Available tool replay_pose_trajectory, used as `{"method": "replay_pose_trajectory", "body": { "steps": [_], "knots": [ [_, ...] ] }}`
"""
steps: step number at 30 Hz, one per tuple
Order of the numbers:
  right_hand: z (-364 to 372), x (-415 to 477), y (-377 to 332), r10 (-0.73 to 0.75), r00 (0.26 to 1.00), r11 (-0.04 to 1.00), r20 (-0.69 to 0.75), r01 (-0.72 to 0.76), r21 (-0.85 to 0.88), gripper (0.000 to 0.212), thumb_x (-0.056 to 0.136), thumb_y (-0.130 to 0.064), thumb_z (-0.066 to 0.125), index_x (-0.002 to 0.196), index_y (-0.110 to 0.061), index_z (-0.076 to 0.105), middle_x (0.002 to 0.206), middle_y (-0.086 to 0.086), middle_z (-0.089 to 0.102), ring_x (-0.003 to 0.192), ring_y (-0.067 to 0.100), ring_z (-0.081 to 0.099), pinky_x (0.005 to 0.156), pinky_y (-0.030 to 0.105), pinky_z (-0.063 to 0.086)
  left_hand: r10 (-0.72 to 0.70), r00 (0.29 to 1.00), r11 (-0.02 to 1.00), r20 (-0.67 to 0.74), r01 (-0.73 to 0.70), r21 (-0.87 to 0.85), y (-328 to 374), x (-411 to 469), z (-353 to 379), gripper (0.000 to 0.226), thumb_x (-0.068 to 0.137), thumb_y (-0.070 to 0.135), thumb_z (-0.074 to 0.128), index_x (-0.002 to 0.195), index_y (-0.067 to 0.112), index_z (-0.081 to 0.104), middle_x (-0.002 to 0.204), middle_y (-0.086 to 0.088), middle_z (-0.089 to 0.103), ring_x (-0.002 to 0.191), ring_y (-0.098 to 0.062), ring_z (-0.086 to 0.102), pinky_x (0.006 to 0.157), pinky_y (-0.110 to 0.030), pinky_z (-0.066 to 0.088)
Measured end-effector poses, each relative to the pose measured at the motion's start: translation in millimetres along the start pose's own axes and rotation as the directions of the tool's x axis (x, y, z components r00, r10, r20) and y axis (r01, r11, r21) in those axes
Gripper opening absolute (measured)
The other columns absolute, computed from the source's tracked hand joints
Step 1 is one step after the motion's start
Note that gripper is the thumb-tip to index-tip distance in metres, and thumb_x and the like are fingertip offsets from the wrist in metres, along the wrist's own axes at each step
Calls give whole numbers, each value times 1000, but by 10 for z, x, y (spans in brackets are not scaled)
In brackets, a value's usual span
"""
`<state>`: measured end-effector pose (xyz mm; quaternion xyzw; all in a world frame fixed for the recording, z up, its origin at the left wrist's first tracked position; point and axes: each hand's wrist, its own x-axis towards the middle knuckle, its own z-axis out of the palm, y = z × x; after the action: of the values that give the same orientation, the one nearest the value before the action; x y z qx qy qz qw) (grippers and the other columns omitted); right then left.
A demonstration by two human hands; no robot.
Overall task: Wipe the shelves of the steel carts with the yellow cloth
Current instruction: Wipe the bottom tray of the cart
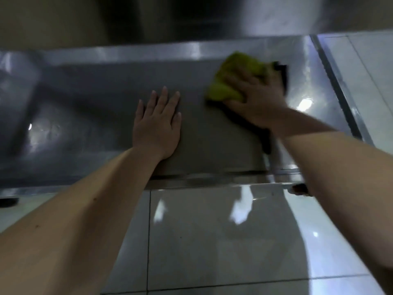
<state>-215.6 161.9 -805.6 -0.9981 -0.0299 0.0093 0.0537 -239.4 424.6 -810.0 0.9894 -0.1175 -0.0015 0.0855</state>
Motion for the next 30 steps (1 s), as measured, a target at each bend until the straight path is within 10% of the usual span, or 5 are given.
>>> {"method": "replay_pose_trajectory", "body": {
  "steps": [7,14,30],
  "knots": [
    [-115,-20,551,508,861,861,39,-509,12,75,79,-74,24,150,-50,12,162,-17,1,142,52,-11,109,71,-8,8,1000,1000,-8,-8,8,50,53,79,53,102,40,21,154,34,11,163,4,4,150,-20,0,120,-41,-4],
    [110,-66,-1024,-19,999,1000,46,20,-12,69,86,-74,23,150,-52,7,162,-20,0,143,48,-16,111,67,-9,16,1000,999,-23,-17,-32,36,40,63,57,101,30,29,155,19,12,163,1,7,150,-19,1,120,-41,-2],
    [9,-1253,-1262,-82,994,997,76,81,10,60,93,-66,21,150,-51,13,161,-22,5,144,47,-12,112,67,-6,93,995,856,44,-58,-513,-83,-79,-344,47,103,16,33,150,21,32,161,-2,15,149,-16,-2,116,-33,-13]
  ]
}}
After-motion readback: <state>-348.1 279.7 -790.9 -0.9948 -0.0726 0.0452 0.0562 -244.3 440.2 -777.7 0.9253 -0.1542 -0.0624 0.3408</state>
